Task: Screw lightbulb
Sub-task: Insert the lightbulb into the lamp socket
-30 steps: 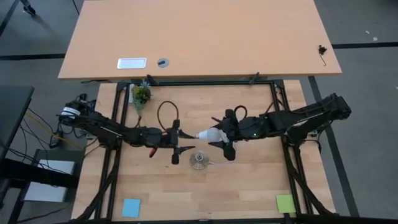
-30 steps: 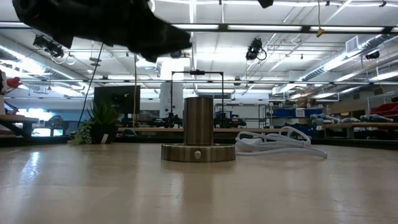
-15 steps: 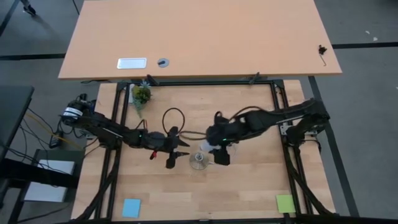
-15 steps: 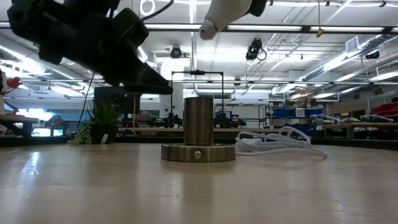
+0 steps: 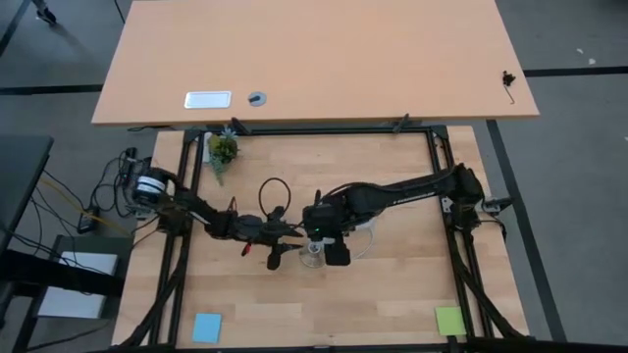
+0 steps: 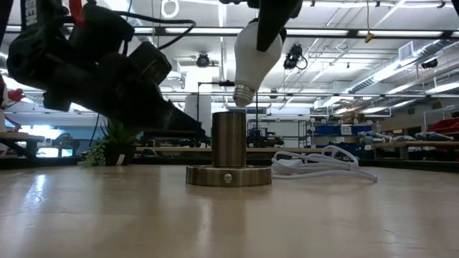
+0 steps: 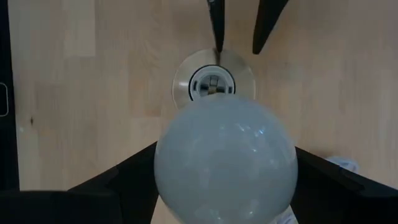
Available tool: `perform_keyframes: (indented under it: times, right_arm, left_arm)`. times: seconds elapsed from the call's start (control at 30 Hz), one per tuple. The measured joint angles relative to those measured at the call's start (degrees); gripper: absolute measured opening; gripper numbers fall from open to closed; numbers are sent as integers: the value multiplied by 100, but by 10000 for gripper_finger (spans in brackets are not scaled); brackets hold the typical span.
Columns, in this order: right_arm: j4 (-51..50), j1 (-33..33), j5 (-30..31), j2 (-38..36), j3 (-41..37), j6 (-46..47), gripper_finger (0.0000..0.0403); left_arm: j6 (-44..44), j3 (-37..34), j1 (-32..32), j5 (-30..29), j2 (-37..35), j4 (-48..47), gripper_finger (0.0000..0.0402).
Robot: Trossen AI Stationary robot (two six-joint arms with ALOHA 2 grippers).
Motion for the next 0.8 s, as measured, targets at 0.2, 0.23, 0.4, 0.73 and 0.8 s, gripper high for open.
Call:
perform_keyframes:
  times: [0.2, 0.23, 0.4, 0.73, 0.8]
  right_arm:
    - [155, -1, -163, 44, 15, -10, 297]
    - [180, -1, -163, 44, 15, -5, 296]
    - [212, -7, -163, 119, 15, -11, 299]
    - [179, -38, -163, 134, -47, -53, 297]
    - [191, -44, -163, 134, -47, -84, 298]
  left_arm:
    - [-72, 75, 0, -27, 400, 510, 156]
    - [-72, 113, 0, -49, 450, 498, 156]
    - [31, 332, 6, -73, 642, 494, 156]
    - [57, 412, 31, -378, 700, 364, 156]
    - [57, 422, 37, -402, 700, 333, 156]
